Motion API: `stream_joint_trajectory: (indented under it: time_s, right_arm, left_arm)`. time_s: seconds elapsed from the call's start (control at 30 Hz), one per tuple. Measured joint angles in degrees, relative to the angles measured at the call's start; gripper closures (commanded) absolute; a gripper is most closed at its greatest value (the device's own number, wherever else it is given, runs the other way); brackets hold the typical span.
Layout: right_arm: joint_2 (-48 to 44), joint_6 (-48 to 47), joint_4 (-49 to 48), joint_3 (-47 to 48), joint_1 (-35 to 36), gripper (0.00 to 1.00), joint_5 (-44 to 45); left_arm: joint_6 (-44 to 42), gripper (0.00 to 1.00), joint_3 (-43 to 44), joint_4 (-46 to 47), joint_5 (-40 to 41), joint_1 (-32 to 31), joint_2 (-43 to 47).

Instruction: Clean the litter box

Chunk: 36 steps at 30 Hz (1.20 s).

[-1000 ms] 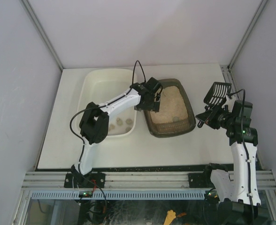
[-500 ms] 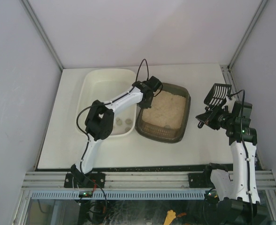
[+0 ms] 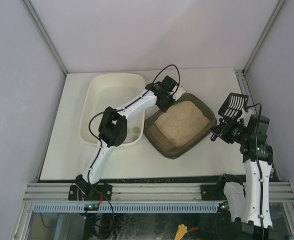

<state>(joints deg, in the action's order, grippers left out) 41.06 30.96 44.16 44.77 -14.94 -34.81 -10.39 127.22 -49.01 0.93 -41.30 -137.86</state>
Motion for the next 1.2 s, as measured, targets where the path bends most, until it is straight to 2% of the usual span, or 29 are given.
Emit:
stream_joint_trajectory:
  time_s: [0.3,0.6,0.8,1.03,1.07,1.13,1.2]
  right_arm:
    - [-7.32,2.34,2.43,-0.24,-0.04,1.0,0.04]
    - [-13.05,4.04,6.27,-0.26,-0.09,1.0,1.07]
    - [-18.25,5.31,8.9,-0.28,-0.09,1.0,1.36]
    - [-20.81,5.7,12.39,-0.28,-0.09,1.0,1.31]
    - [-20.87,5.68,12.81,-0.26,-0.09,1.0,1.31]
    - [-21.2,5.68,13.51,-0.28,-0.09,1.0,1.29]
    - [-21.66,5.7,14.03,-0.26,-0.09,1.0,1.27]
  left_arm:
    - [-28.46,1.0,0.09,-0.02,-18.03,-4.07,-0.48]
    - [-55.28,1.0,0.09,-3.1,-24.96,-10.86,-0.59]
    - [-63.43,1.0,4.0,-5.29,-27.63,-13.38,-3.32]
    - [-66.79,1.0,8.0,-4.94,-28.76,-13.38,-6.03]
    - [-66.79,0.97,8.48,-4.35,-28.79,-13.38,-6.43]
    - [-66.62,0.75,8.63,-2.78,-28.72,-13.35,-6.69]
    - [-65.29,0.57,8.46,-1.6,-28.72,-13.27,-6.71]
